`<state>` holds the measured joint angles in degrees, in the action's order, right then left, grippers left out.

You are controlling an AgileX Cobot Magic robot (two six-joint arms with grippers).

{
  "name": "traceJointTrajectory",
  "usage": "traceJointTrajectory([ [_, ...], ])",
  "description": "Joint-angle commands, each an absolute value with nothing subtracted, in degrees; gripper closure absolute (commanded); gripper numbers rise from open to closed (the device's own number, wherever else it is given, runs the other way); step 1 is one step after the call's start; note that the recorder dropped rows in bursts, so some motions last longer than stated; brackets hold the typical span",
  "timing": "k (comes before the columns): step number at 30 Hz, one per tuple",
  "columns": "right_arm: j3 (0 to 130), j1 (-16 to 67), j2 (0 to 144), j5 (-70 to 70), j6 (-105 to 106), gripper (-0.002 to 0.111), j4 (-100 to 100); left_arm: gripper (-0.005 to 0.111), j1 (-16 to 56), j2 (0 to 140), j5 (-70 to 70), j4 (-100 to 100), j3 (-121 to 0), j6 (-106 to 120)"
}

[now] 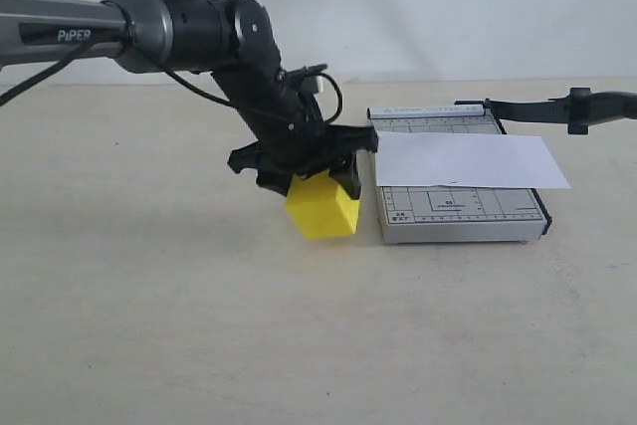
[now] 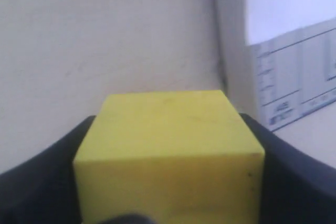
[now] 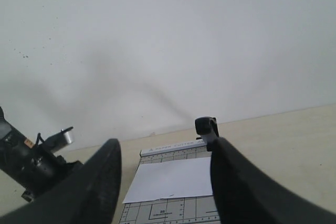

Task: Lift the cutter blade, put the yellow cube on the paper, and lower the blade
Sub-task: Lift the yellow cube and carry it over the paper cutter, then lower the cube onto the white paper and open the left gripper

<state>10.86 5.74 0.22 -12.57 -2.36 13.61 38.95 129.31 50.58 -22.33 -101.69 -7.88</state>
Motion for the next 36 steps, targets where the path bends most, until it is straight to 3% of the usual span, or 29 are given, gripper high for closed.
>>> traceJointTrajectory([
  [1, 10.69, 5.84, 0.00, -12.25, -2.41, 0.058, 13.10, 0.102, 39.27, 127.71, 49.34, -25.03, -106.24, -6.41],
  [19, 10.69, 5.84, 0.00, -12.25, -2.41, 0.058, 13.10, 0.102, 45.57, 135.13, 41.73, -25.04, -125.15, -4.22],
  [36, 10.69, 5.84, 0.00, -12.25, -2.41, 0.058, 13.10, 0.102, 46.48, 137.34, 43.36, -21.53, -126.25, -4.22],
])
